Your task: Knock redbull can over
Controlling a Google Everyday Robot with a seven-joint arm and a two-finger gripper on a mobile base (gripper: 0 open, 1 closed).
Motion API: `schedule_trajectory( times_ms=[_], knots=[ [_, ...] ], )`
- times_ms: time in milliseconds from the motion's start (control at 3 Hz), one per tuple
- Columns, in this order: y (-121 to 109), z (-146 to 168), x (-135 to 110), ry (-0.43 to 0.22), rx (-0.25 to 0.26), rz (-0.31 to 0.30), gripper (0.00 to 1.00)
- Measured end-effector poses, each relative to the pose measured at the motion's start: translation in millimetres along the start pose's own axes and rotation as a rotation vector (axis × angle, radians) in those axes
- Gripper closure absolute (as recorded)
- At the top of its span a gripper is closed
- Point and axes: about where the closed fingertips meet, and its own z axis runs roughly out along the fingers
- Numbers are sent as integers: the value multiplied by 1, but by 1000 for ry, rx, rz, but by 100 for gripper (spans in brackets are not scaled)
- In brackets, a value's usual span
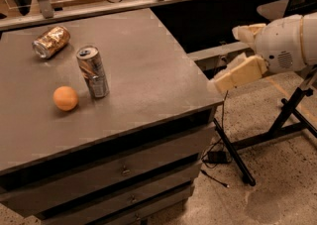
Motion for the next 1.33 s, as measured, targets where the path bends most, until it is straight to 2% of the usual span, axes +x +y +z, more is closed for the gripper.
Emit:
schedule_trajectory(
  times_ms=[333,667,1000,1333],
  knots=[
    [16,42,-36,-157,-105,-37,0],
    [31,75,-57,-241,-192,-56,0],
    [34,82,-59,-250,-204,-51,0],
    [35,112,-48,-274,-272,-88,0]
  ],
)
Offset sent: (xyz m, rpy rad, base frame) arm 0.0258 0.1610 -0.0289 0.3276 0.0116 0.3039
